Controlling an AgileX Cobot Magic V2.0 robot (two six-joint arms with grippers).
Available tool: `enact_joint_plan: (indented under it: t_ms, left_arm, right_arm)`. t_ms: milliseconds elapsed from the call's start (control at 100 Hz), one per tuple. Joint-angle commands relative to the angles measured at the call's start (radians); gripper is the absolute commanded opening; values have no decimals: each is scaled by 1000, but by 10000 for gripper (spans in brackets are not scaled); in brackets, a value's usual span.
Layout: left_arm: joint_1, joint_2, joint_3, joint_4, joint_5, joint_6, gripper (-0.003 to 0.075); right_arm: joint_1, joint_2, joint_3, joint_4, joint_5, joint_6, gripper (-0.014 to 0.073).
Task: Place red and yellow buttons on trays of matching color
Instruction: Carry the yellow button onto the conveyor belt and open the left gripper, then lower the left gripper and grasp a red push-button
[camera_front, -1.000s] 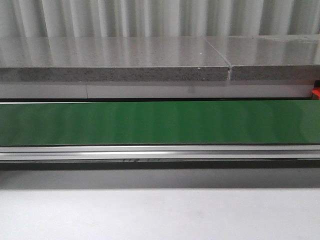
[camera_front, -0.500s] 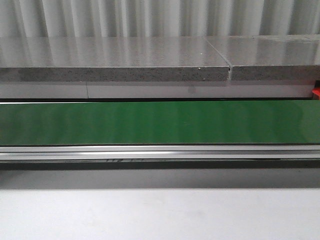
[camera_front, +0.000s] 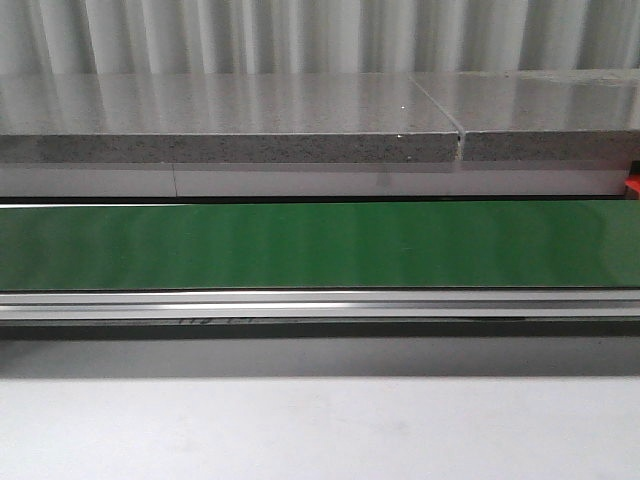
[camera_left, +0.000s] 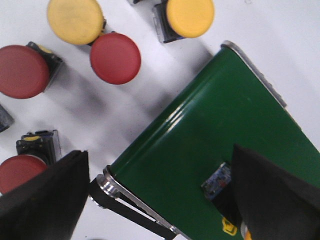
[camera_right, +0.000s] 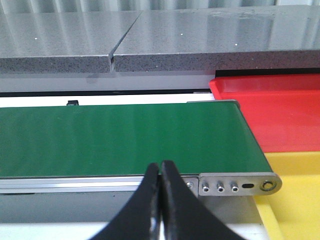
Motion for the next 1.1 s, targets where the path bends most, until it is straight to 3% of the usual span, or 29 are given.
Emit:
enact_joint_plan:
  t_ms: [0, 110, 900, 1090]
  left_arm:
    - [2, -22, -31, 12, -7, -84, 566]
    - [5, 5, -31, 14, -39, -147, 566]
    - [61, 197, -53, 17, -158, -151, 563]
    - [61, 225, -85, 13, -174, -146, 503]
  right_arm:
    - [4, -8, -16, -5, -80, -4, -67]
    - [4, -8, -16, -5, -80, -4, -67]
    - [4, -8, -16, -5, -80, -4, -67]
    - [4, -8, -16, -5, -80, -4, -67]
